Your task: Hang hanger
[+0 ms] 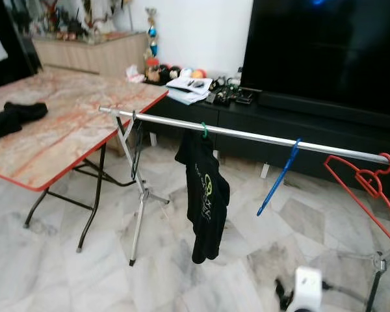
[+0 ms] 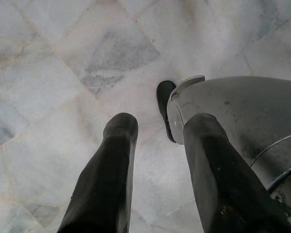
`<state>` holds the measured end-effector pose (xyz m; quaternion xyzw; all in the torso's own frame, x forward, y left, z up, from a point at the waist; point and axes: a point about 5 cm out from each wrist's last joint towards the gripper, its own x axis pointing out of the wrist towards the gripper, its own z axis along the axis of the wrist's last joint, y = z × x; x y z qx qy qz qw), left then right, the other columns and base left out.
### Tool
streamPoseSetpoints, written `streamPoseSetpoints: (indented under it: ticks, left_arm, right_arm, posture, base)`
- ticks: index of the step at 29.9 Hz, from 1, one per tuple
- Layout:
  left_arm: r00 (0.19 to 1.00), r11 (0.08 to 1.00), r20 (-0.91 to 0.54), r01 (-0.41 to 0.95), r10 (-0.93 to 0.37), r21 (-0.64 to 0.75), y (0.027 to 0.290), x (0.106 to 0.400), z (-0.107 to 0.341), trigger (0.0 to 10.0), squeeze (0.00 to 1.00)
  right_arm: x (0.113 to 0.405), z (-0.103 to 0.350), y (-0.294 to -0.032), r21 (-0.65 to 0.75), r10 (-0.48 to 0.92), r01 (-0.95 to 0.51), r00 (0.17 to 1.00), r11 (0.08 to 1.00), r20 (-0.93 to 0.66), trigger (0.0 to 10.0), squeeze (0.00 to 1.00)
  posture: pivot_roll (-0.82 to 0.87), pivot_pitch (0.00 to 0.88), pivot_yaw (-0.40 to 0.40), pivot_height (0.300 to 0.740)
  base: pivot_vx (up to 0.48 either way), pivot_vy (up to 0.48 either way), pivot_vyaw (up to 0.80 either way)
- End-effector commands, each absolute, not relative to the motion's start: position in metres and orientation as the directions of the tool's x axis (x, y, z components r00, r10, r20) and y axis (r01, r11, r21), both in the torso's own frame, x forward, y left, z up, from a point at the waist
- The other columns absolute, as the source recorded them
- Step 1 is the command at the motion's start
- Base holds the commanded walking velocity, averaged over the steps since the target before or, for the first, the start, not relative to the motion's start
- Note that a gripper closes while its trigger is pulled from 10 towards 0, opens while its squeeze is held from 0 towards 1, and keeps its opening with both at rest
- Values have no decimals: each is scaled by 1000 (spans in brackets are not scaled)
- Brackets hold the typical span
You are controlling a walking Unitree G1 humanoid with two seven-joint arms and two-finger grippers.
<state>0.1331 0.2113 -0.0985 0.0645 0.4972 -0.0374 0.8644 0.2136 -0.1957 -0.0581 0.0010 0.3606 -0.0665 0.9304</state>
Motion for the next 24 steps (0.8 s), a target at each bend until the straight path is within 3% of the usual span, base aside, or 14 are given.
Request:
streamPoseSetpoints:
  ticks: [1,4,19,24]
  left_arm:
    - [497,988,-868,141,-11,68,208,134,-99,10000,0]
    - [496,987,-868,141,-10,70,208,133,-99,10000,0]
    - [490,980,-871,160,26,119,211,130,-100,10000,0]
    - [483,973,-875,185,32,137,213,130,-100,10000,0]
  right_arm:
    - [197,-72,-197,-100,-136,92,654,991,-744,10000,0]
    - [174,-85,-199,-103,-160,133,562,986,-812,10000,0]
    - [174,-88,-189,-73,-103,76,567,994,-817,10000,0]
    - [174,-88,-187,-68,-100,77,566,995,-818,10000,0]
  posture:
    - [85,0,-20,740]
    - [103,0,-19,740]
    - [106,0,-9,740]
    - [102,0,-3,740]
  base:
    - [0,0,0]
    - [0,0,0]
    - [0,0,-742]
    - [0,-480,-747]
